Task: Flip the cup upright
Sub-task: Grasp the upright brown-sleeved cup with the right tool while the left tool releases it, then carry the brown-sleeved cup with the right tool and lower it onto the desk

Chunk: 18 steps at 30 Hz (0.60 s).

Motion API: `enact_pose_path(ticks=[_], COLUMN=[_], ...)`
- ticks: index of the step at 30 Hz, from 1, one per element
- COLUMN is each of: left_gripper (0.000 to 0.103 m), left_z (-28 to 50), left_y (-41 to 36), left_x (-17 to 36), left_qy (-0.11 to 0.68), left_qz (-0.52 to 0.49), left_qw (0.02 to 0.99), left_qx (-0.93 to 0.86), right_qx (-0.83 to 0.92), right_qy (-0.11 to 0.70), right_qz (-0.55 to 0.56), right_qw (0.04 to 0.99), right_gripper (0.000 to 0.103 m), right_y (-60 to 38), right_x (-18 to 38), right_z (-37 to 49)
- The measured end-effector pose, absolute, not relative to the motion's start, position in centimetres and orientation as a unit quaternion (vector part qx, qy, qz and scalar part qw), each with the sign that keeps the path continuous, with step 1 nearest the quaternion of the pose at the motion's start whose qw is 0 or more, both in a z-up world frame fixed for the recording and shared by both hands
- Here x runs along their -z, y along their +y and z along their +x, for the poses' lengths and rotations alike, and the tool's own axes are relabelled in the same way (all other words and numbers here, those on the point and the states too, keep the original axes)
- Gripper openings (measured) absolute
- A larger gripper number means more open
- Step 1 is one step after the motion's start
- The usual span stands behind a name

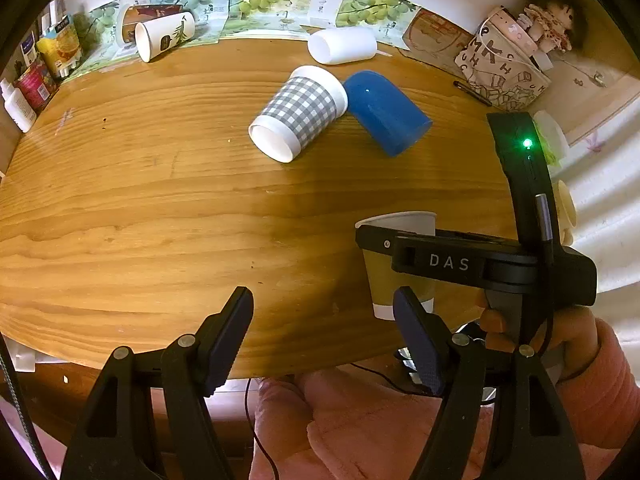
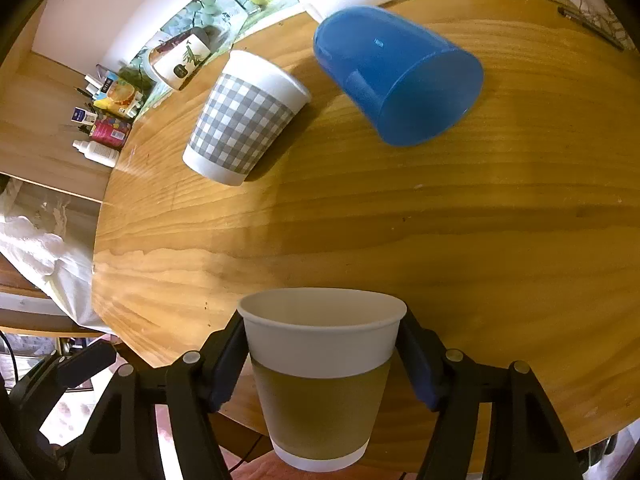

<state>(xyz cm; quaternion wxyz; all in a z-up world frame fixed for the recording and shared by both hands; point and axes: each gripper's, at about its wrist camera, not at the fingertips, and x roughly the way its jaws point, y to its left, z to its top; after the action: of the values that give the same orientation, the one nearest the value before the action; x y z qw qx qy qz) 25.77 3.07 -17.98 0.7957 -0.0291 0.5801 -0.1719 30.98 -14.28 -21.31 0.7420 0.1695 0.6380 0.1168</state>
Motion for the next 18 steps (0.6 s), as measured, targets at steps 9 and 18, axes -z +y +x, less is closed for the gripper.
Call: enact_pose_path(ticks=[9, 18], left_gripper=[0.076, 0.076], left_z=[25.2, 24.0], left_y=[2.8, 3.1], left_x=[17.8, 17.7], left_qy=[0.578, 0.577], left_qz=[-0.036, -0.048], left_qw=[0.797, 0.800], left_qx=[0.170, 0.158], right_qx=[-0.115, -0.116], right_qy=[0.581, 0.477], right_qz=[0.142, 0.108], right_qw=[0.793, 0.865], right_gripper=[0.068, 0.067], right_y=[-14.9, -14.8], right_x=[18.4, 15.7], right_z=[30.5, 29.2])
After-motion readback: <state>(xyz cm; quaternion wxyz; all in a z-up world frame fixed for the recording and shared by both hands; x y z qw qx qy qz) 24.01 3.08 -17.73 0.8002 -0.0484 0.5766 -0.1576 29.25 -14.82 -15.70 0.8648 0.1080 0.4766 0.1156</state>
